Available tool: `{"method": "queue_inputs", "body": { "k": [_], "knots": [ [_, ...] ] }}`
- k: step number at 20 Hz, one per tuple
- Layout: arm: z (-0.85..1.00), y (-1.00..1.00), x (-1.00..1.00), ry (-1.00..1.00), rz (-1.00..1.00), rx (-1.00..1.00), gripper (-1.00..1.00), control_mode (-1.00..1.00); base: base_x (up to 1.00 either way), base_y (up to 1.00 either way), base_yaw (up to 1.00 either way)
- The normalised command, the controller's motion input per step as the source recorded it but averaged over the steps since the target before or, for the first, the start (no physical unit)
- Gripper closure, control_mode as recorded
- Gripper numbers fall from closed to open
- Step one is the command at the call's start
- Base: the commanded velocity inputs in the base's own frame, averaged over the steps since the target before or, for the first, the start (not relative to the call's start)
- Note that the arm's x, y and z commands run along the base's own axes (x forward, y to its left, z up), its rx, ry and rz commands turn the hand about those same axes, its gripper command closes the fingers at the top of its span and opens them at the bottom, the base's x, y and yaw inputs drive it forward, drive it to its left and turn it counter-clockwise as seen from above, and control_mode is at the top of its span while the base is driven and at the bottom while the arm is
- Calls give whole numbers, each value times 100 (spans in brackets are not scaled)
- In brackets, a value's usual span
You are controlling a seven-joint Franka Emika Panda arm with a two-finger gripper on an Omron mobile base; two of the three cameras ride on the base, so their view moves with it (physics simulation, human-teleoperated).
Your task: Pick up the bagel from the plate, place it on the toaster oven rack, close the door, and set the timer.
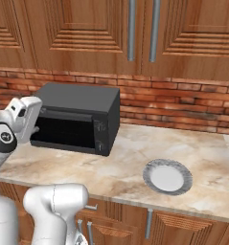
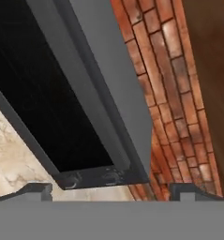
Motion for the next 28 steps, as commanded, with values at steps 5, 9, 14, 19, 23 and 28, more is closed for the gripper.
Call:
{"method": "queue_inputs", "body": {
  "k": [5, 9, 14, 19, 23, 28],
  "knots": [
    [-5, -32, -10, 0, 0, 31, -100, -100, 0, 0, 0],
    [-8, -25, -5, -2, 0, 32, -100, -100, 0, 0, 0],
    [0, -23, -5, -2, 0, 31, -100, -100, 0, 0, 0],
    [0, -26, -2, -1, 0, 32, -100, -100, 0, 0, 0],
    [0, -26, -5, -2, 0, 31, -100, -100, 0, 0, 0],
    [0, -24, -10, 0, -5, 27, -100, -100, 0, 0, 0]
  ]
}}
